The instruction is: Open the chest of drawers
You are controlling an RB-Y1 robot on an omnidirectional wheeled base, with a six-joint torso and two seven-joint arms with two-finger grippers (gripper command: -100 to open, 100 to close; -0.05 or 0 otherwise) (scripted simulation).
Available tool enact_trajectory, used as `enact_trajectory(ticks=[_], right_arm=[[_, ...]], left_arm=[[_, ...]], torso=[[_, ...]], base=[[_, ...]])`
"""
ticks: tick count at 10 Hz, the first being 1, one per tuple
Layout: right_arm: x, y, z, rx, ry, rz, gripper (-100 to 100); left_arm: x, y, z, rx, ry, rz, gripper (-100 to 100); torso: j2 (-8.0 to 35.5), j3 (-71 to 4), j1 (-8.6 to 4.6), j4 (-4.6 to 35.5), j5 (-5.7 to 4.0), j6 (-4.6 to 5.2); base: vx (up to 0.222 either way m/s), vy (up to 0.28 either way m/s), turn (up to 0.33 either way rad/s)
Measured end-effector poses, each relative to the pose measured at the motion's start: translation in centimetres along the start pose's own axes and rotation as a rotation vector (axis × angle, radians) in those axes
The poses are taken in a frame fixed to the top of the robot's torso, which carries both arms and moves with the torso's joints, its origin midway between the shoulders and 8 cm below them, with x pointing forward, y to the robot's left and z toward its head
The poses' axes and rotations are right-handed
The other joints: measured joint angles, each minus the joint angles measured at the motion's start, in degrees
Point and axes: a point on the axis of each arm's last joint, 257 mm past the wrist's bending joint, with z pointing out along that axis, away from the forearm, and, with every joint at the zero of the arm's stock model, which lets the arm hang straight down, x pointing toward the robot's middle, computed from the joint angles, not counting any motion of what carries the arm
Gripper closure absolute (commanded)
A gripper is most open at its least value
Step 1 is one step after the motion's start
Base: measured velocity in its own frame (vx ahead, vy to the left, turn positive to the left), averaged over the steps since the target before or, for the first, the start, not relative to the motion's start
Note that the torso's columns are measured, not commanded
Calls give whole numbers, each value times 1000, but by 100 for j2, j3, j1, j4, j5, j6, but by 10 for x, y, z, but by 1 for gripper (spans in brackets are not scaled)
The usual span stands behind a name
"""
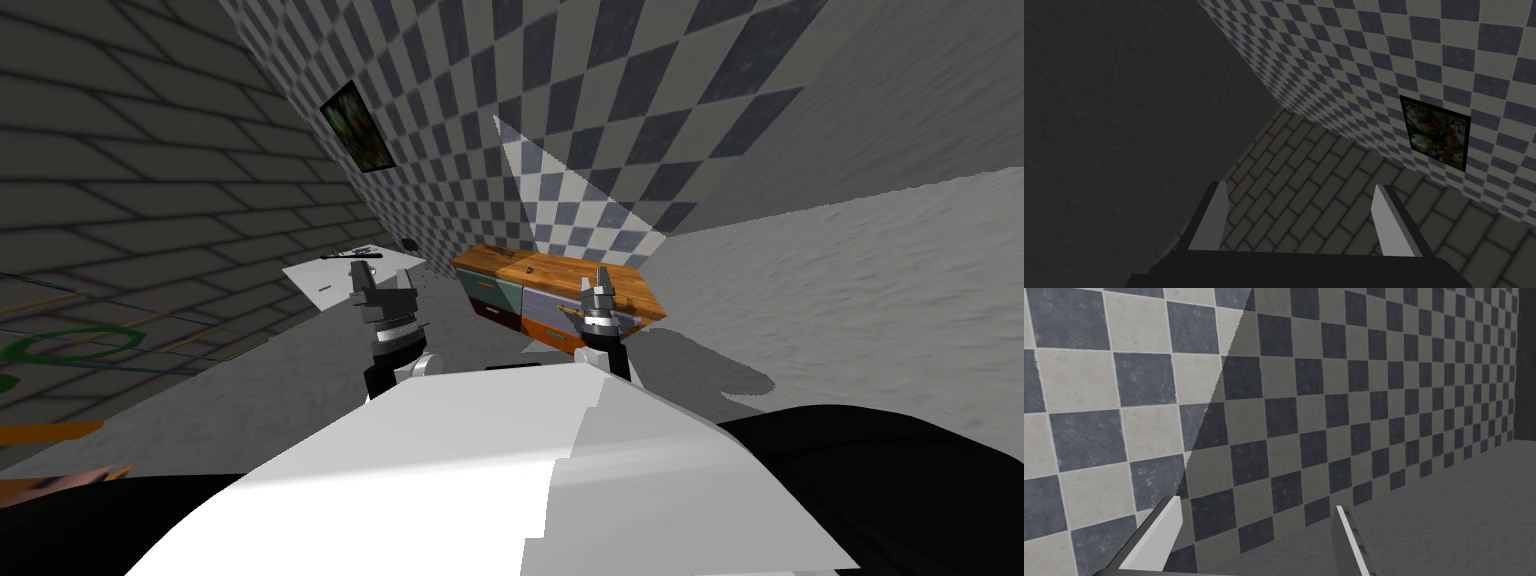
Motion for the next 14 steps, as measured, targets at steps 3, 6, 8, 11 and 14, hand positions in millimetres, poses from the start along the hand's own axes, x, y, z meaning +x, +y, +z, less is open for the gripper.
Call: enact_trajectory(ticks=[3,6,8,11,14], right_arm=[[0,0,0,0,0,0,0],[0,0,0,0,0,0,0],[0,0,0,0,0,0,0],[3,-7,0,21,27,-30,-100],[21,-44,-8,123,119,-153,-100]], left_arm=[[0,0,0,0,0,0,0],[0,0,0,0,0,0,0],[0,0,0,0,0,0,0],[0,0,0,0,0,0,0],[0,0,0,0,0,0,0]], torso=[[1003,-2014,0,1006,0,0],[2269,-4536,0,2268,0,0],[3116,-6227,0,3114,0,0],[4144,-8319,11,4146,3,-1],[4211,-8466,11,4222,3,-1]], base=[[0,0,0],[0,0,0],[0,0,0],[40,42,37],[111,121,48]])
